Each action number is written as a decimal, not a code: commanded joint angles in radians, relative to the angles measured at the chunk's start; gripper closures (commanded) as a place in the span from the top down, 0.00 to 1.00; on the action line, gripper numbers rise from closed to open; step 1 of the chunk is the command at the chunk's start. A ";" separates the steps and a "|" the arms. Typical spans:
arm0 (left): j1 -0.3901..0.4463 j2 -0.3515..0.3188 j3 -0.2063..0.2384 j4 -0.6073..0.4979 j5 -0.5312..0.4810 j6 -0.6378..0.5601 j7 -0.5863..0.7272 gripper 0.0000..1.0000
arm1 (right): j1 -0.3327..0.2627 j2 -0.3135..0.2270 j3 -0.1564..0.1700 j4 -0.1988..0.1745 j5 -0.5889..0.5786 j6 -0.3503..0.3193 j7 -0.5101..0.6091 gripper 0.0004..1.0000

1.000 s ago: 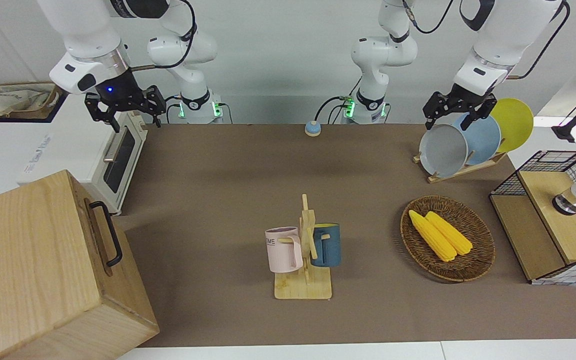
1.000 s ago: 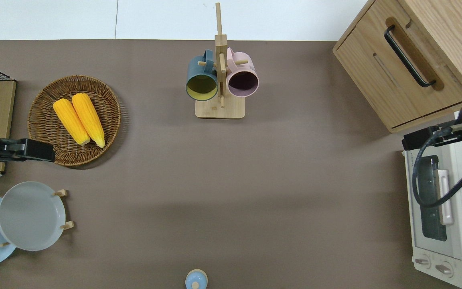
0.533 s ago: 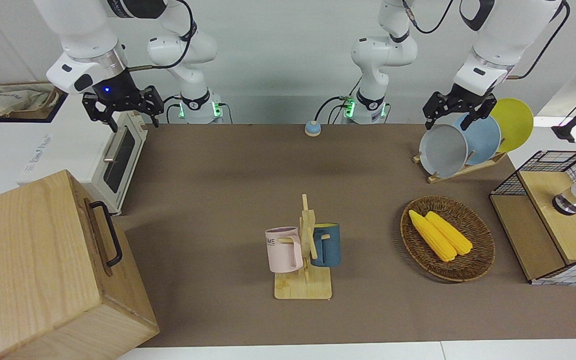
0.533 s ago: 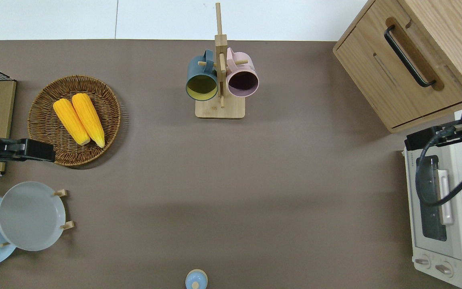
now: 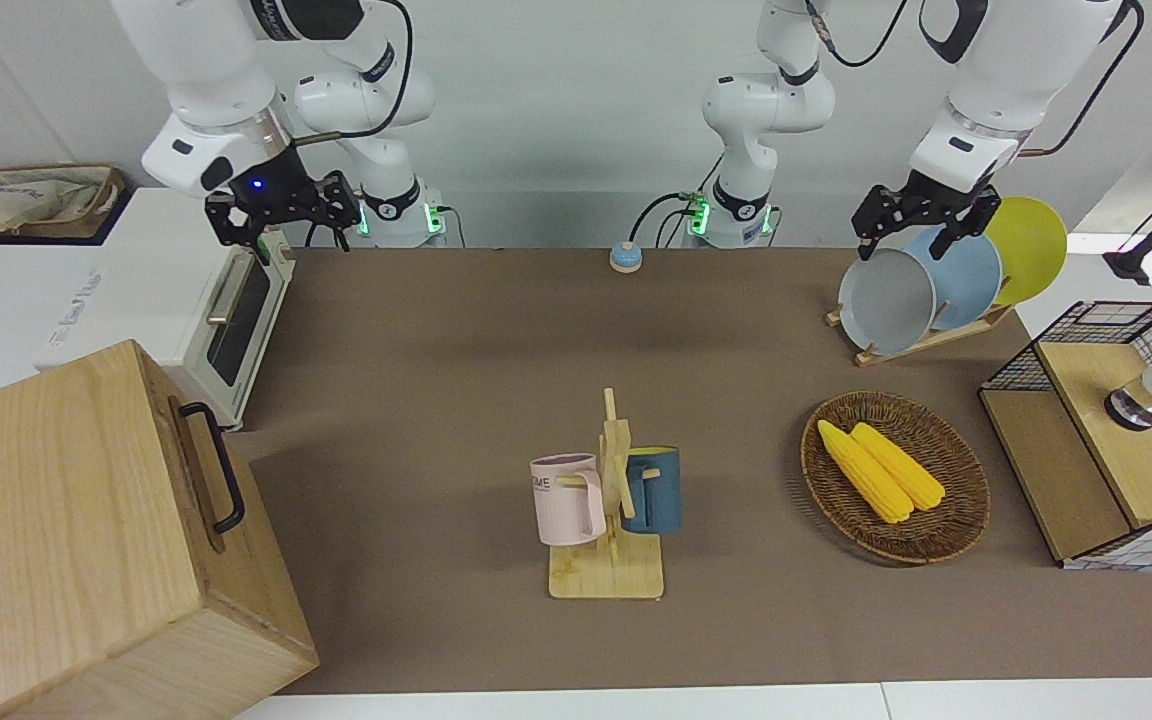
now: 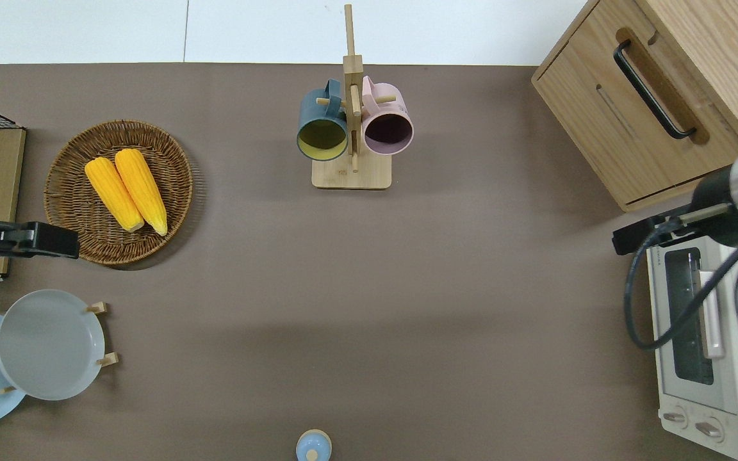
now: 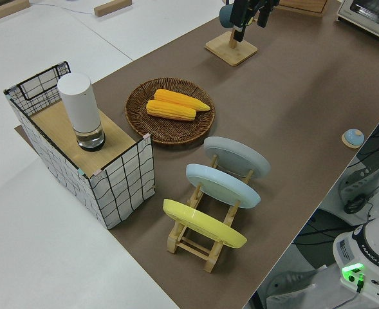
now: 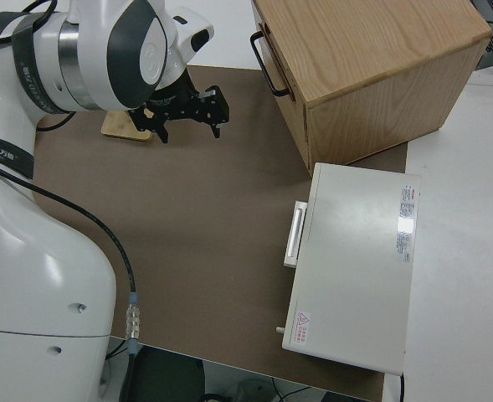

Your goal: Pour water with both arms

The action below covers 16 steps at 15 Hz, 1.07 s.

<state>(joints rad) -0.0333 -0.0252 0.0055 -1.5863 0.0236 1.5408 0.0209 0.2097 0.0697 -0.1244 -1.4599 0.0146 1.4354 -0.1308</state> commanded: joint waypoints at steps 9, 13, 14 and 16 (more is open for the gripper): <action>0.024 0.074 0.175 0.089 0.021 0.016 0.246 1.00 | 0.250 0.159 0.000 -0.160 0.062 0.434 0.155 0.99; 0.024 0.091 0.275 0.098 0.015 0.093 0.358 1.00 | 0.269 0.212 0.000 -0.154 0.061 0.583 0.155 0.99; 0.032 0.099 0.299 0.100 0.013 0.102 0.397 1.00 | 0.270 0.229 0.002 -0.149 0.061 0.630 0.154 0.99; 0.084 0.108 0.310 0.098 -0.023 0.137 0.479 1.00 | 0.284 0.258 0.008 -0.142 0.057 0.706 0.155 0.98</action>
<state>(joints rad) -0.0022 0.0518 0.2918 -1.5147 0.0341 1.6373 0.3912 0.4782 0.2903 -0.1163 -1.6148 0.0590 2.0467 0.0206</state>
